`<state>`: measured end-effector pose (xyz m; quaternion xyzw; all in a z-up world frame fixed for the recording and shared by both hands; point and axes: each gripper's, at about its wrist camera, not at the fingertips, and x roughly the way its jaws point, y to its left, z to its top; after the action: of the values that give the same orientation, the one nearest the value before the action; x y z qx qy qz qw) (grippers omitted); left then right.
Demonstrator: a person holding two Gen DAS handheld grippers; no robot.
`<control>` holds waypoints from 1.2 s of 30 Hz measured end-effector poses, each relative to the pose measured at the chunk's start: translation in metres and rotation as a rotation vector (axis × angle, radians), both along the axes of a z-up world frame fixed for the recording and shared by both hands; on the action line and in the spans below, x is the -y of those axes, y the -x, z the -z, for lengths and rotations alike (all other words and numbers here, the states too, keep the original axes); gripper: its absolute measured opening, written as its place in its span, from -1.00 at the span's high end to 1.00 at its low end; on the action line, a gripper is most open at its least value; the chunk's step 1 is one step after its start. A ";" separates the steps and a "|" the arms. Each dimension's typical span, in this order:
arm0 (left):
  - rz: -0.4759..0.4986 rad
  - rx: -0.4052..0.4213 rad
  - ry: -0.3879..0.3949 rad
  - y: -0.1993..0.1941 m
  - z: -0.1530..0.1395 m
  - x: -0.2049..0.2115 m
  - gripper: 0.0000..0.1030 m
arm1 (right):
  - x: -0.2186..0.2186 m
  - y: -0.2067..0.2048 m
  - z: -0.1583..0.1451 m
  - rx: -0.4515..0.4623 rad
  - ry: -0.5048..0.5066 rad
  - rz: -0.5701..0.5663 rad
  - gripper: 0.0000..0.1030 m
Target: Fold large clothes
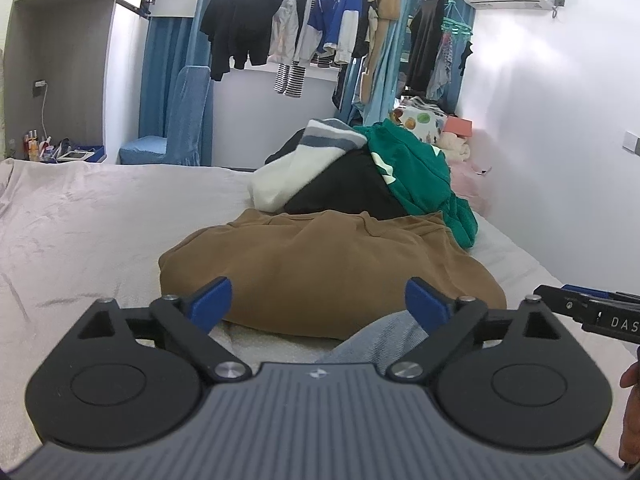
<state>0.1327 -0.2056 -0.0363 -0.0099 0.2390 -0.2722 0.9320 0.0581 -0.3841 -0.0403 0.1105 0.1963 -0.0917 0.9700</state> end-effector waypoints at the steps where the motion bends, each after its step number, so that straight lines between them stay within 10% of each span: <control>1: -0.010 0.000 -0.003 -0.001 0.000 0.000 -0.91 | 0.001 -0.001 0.000 0.000 0.005 0.002 -0.21; 7: -0.035 -0.010 -0.011 -0.009 0.001 -0.003 -0.99 | 0.005 -0.006 -0.002 0.007 0.010 0.004 -1.00; 36: -0.068 -0.018 -0.040 -0.015 0.004 -0.002 -1.00 | 0.006 -0.021 0.006 -0.048 0.036 0.036 -1.00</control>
<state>0.1480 -0.2032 -0.0401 -0.0016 0.2522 -0.2355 0.9386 0.0790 -0.3906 -0.0464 0.0945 0.2161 -0.1154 0.9649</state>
